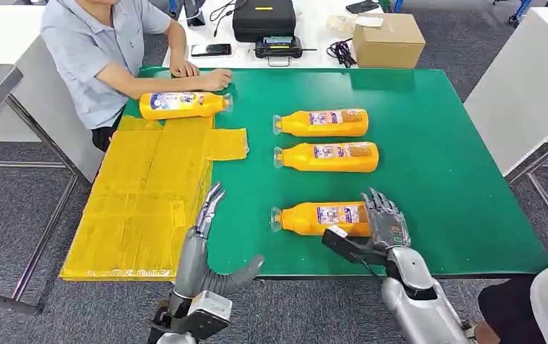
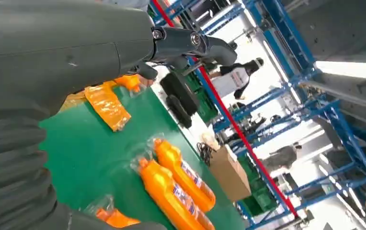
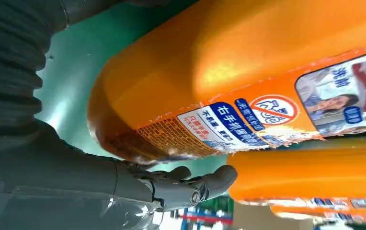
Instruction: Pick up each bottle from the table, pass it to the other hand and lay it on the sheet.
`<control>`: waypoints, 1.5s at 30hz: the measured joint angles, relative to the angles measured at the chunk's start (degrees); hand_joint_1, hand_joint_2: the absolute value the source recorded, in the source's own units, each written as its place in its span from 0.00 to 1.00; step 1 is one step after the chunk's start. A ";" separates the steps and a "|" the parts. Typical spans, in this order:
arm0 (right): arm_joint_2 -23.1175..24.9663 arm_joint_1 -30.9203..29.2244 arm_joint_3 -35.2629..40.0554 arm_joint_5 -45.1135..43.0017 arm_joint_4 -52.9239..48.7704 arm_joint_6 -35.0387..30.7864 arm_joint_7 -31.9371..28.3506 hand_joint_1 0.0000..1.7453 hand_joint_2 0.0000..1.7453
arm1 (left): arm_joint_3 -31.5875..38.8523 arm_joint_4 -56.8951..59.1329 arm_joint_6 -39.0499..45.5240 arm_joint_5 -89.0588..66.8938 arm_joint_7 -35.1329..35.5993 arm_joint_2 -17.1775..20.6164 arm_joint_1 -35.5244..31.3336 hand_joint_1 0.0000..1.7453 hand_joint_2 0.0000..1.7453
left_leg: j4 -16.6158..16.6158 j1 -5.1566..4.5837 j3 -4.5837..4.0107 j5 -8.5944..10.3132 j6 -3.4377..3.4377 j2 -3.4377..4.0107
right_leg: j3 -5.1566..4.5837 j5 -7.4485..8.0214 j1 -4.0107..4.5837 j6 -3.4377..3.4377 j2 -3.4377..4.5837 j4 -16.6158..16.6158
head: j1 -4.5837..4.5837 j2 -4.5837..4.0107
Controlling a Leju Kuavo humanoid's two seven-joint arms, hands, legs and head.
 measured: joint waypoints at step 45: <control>-3.80 -8.21 5.99 -5.55 7.32 6.29 -1.90 1.00 1.00 | -2.51 4.41 -1.70 0.83 -0.53 0.00 -2.66 0.00 1.00 | 0.01 -0.02 0.13 0.03 0.04 -0.07 | 0.16 0.02 -0.01 0.02 -0.03 -0.01 | -0.02 0.00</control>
